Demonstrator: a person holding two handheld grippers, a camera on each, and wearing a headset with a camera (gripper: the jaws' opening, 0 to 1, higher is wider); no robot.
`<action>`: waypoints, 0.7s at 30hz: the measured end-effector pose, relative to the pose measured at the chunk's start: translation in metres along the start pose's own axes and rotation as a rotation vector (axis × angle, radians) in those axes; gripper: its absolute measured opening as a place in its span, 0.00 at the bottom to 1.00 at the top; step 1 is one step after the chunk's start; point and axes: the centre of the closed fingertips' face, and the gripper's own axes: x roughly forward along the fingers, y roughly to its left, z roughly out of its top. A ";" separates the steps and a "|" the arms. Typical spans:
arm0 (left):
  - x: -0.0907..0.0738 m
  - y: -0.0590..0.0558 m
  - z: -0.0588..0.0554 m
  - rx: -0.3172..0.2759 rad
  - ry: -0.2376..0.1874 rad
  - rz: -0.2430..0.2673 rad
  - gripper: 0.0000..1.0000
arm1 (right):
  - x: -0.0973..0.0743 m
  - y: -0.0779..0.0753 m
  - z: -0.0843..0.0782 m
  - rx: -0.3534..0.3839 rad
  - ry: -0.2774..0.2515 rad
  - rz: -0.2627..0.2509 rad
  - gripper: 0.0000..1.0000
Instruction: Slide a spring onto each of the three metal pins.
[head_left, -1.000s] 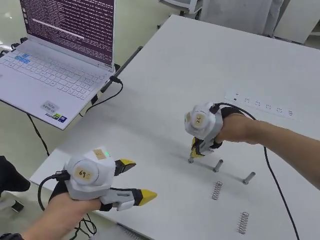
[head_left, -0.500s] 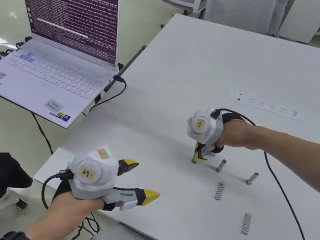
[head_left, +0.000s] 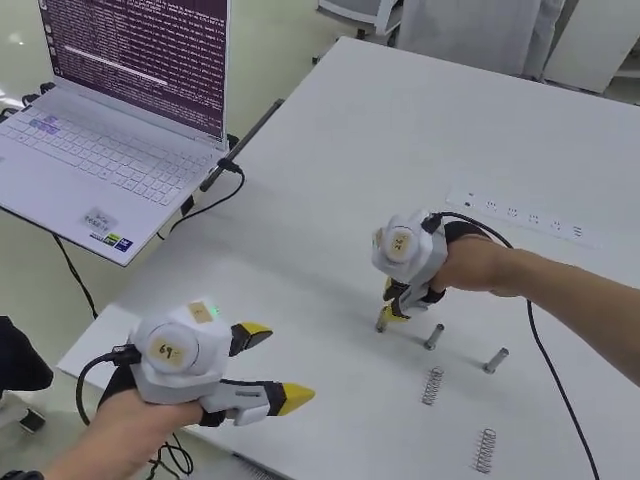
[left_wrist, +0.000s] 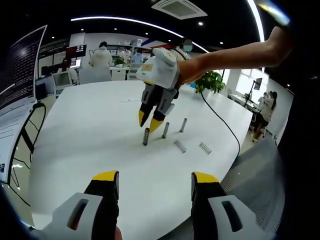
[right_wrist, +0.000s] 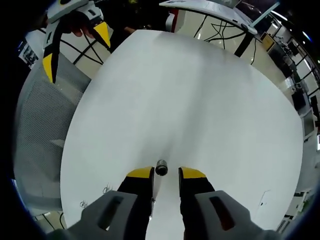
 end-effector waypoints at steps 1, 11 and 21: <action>0.000 0.000 0.000 0.000 -0.001 -0.002 0.54 | -0.003 0.000 0.000 0.003 -0.005 -0.003 0.18; 0.002 -0.005 0.003 0.009 -0.003 -0.012 0.53 | -0.026 0.007 -0.008 0.040 -0.053 -0.053 0.22; 0.004 -0.008 0.008 0.021 -0.011 -0.018 0.53 | -0.048 0.011 -0.010 0.155 -0.167 -0.108 0.22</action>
